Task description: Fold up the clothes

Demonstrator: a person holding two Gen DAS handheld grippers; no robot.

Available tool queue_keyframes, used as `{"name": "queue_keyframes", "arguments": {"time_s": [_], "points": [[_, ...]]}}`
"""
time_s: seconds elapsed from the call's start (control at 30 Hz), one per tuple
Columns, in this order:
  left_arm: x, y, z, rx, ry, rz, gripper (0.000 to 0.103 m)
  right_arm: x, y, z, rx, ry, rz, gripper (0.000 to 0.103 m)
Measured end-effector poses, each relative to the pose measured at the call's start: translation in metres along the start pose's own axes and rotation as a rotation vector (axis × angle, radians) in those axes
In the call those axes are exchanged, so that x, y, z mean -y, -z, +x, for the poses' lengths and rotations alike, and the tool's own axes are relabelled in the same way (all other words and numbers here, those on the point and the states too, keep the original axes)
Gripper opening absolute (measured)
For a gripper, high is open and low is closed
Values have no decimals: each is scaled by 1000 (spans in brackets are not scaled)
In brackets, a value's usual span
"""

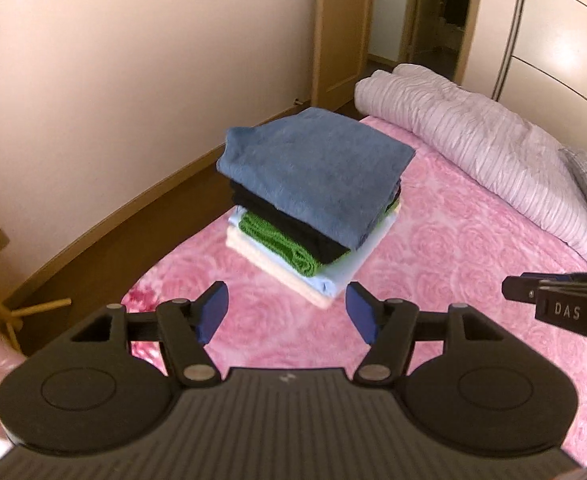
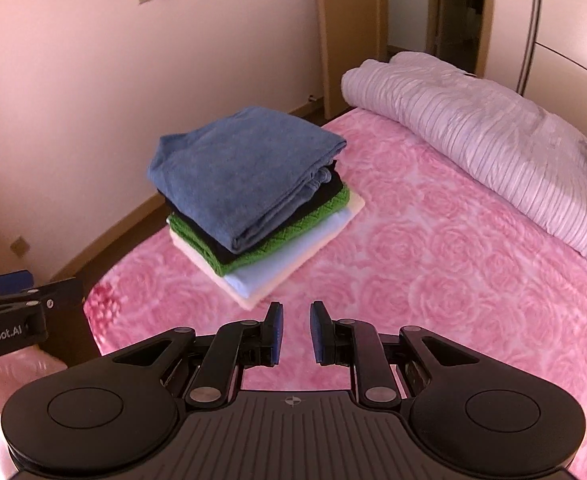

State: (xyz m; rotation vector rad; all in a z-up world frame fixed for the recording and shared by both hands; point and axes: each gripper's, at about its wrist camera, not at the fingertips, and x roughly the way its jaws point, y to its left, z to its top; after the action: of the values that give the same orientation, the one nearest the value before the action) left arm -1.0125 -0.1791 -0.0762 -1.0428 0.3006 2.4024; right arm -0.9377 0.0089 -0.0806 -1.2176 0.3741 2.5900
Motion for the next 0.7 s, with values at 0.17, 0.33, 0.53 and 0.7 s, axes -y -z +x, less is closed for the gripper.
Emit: {"name": "queue_keyframes", "arguments": {"time_s": [0.17,0.33,0.53,0.7], "points": [[14,2,-4,5,-31,-13,62,14,-1,1,-20,-25,-29,18],[28,1,-3,0,-52,-27,62,23,-5,5,-34,-34,-52,18],[35,1,10,-31,-70,-52,62,35,-10,21,-80,-46,-63,18],[40,0,24,-55,-90,-71,62,41,-17,34,-99,-61,-87,18]]}}
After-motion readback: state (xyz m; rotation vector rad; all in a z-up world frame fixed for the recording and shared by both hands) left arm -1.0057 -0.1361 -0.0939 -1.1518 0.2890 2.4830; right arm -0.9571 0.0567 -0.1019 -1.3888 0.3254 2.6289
